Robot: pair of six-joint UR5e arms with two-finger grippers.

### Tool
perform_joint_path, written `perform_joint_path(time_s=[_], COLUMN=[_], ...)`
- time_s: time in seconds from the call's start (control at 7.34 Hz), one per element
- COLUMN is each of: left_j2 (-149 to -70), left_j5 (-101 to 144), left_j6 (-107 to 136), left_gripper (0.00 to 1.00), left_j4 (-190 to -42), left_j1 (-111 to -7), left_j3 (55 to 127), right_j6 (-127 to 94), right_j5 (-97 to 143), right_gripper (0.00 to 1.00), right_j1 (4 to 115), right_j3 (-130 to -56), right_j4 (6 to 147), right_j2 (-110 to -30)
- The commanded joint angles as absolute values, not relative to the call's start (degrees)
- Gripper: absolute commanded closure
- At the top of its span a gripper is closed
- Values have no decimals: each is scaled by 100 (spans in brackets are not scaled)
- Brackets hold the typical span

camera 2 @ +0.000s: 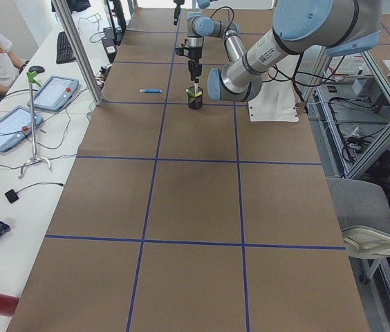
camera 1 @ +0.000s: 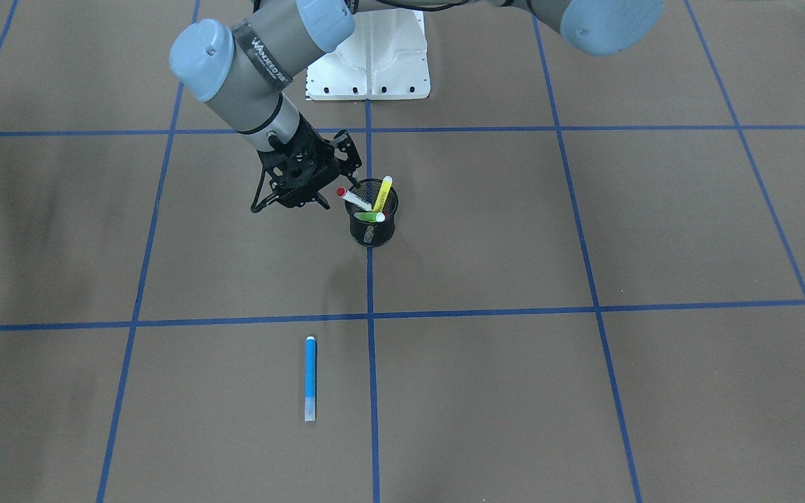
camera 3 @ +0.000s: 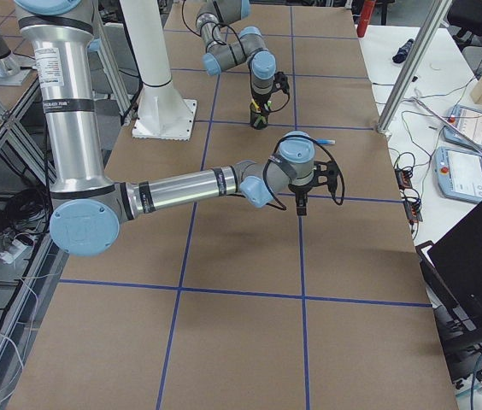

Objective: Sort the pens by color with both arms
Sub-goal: 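Lower the left gripper and grasp the red-capped white marker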

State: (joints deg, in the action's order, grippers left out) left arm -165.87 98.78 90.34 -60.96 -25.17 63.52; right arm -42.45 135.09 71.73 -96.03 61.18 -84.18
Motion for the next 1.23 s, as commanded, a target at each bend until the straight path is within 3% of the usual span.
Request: perform_joint_path(time_s=[0.0, 0.27, 0.54, 0.82, 1.09], left_j2=[-16611, -16655, -16673, -16673, -16682], left_j5=[9870, 9861, 9861, 9853, 9853], left_j6=[9035, 9026, 9026, 9026, 8974], left_gripper=[46, 48, 59, 99, 100], left_j4=[-6091, -6082, -6047, -6029, -5759], left_j1=[-2470, -2470, -2470, -2470, -2478], left_j3=[6258, 6135, 6126, 6135, 6283], right_j6=[-4245, -4245, -4245, -4254, -4254], right_j5=[13509, 13509, 13509, 13509, 13509], right_gripper=[1, 1, 1, 1, 1], right_j1=[7172, 7172, 7172, 7172, 7172], right_j3=[-9537, -9536, -9536, -9536, -9536], right_j4=[6117, 6117, 6117, 6117, 6117], right_j2=[-8411, -8411, -8411, -8402, -8394])
